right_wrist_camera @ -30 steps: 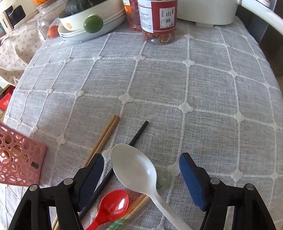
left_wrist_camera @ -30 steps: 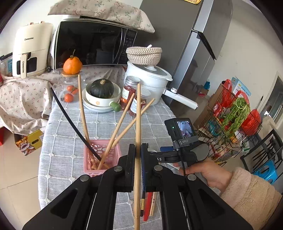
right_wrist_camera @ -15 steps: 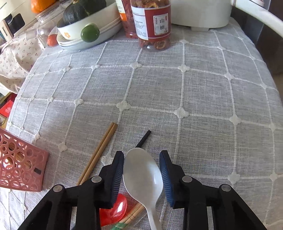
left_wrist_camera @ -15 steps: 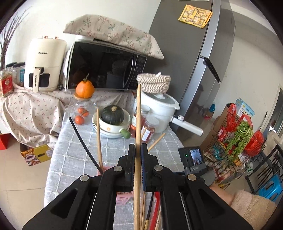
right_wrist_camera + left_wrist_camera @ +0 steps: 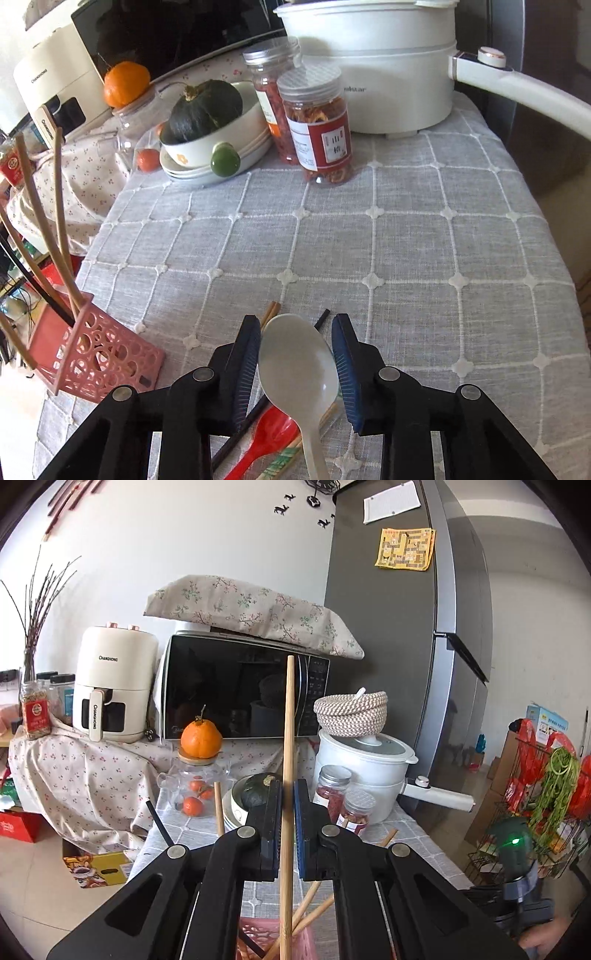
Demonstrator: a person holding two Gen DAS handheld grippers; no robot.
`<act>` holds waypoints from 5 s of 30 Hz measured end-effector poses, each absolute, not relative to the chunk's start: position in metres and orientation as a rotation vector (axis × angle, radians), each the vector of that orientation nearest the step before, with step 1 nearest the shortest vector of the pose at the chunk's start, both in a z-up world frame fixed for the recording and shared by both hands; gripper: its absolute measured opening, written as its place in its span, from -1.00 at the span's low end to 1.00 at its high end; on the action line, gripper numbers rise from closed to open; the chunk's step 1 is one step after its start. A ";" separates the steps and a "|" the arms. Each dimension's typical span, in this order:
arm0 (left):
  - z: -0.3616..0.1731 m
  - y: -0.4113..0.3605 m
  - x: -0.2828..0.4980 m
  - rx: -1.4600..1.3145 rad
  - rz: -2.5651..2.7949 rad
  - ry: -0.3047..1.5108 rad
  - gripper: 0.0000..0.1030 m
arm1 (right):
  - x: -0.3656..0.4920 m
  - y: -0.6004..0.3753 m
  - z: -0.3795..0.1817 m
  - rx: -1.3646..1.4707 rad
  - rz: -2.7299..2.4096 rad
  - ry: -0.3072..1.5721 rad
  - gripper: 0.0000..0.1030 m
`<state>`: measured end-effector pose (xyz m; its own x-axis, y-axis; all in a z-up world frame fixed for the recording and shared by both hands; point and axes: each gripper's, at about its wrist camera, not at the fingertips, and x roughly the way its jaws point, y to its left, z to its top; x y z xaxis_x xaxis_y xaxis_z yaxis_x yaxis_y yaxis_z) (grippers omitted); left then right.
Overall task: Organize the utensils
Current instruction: 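Carry the wooden chopsticks into the pink basket with the left tool while the right tool grasps the white spoon, then lower the white spoon into the pink basket and open the right tool, then grasp the paper-wrapped chopsticks with the right tool while the left tool reaches the red spoon, then lift the red spoon into the pink basket with the left tool while the right tool carries the wrapped chopsticks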
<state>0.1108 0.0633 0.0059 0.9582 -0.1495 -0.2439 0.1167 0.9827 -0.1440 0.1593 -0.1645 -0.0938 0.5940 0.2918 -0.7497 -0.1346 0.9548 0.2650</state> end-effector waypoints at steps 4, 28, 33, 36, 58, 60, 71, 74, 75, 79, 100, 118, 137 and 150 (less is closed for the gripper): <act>-0.010 0.063 0.126 -0.120 -0.104 0.271 -0.88 | 0.151 -0.170 -0.080 0.209 0.245 0.841 -0.31; -0.038 0.113 0.093 -0.129 -0.166 0.743 -0.03 | 0.110 -0.108 0.017 0.456 0.344 0.538 -0.31; -0.046 0.127 0.085 -0.138 -0.174 0.794 0.06 | 0.111 -0.076 0.026 0.462 0.362 0.473 -0.31; -0.048 0.133 0.086 -0.143 -0.176 0.811 0.06 | 0.116 -0.062 0.026 0.440 0.350 0.436 -0.31; -0.054 0.119 0.088 -0.111 -0.178 0.855 0.36 | 0.118 -0.077 0.006 0.373 0.301 0.501 0.20; -0.056 0.115 0.089 -0.110 -0.180 0.864 0.38 | 0.114 -0.084 0.004 0.350 0.309 0.524 0.25; -0.065 0.081 0.084 -0.076 -0.215 0.910 0.52 | 0.105 -0.136 -0.033 0.256 0.268 0.739 0.45; -0.070 0.074 0.083 -0.071 -0.226 0.940 0.52 | 0.105 -0.152 -0.051 0.268 0.226 0.815 0.45; -0.072 0.072 0.083 -0.069 -0.229 0.951 0.53 | 0.106 -0.157 -0.057 0.274 0.214 0.845 0.45; -0.081 0.062 0.083 -0.055 -0.239 0.994 0.53 | 0.110 -0.170 -0.082 0.279 0.156 0.958 0.45; -0.103 0.035 0.084 0.020 -0.285 1.088 0.53 | 0.135 -0.133 -0.169 0.009 0.053 1.303 0.31; -0.122 -0.064 0.088 0.111 -0.507 1.150 0.00 | 0.100 -0.209 -0.161 0.120 0.134 1.302 -0.93; -0.153 -0.087 0.135 0.118 -0.430 1.220 -0.60 | 0.081 -0.265 -0.147 0.226 0.142 1.284 -0.93; -0.153 -0.088 0.133 0.169 -0.405 1.193 -0.82 | 0.088 -0.251 -0.145 0.205 0.148 1.268 -0.92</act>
<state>0.1331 -0.0879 -0.1532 0.3079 -0.2164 -0.9265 0.3921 0.9161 -0.0836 0.0884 -0.2513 -0.1446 0.2921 0.2233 -0.9300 0.0027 0.9722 0.2343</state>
